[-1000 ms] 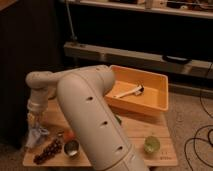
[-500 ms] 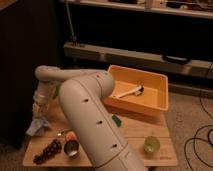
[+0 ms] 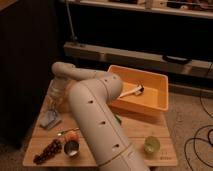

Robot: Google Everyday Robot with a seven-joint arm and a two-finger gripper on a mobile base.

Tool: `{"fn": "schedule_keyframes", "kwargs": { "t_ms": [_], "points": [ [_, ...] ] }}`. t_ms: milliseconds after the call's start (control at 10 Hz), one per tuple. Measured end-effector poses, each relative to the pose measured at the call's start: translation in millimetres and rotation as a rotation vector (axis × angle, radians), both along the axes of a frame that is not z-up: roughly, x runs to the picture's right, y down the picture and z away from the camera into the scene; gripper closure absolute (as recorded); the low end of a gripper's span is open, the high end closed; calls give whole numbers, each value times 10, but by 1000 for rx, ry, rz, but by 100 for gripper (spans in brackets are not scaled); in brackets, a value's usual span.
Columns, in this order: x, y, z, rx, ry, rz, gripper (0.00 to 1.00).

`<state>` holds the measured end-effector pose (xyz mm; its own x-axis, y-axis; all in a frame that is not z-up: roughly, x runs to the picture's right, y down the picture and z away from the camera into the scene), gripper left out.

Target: Wipe table surface with towel

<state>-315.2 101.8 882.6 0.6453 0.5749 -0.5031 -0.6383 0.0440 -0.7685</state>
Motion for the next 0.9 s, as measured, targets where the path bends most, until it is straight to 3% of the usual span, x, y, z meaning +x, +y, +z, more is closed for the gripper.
{"fn": "schedule_keyframes", "kwargs": {
  "t_ms": [300,500,700,900],
  "points": [
    [520,68,-156,20,20,-1,100],
    [774,177,-296,22,20,-32,100],
    [757,381,-495,21,-18,-79,100],
    [486,604,-723,27,-75,-130,100]
  ]
}}
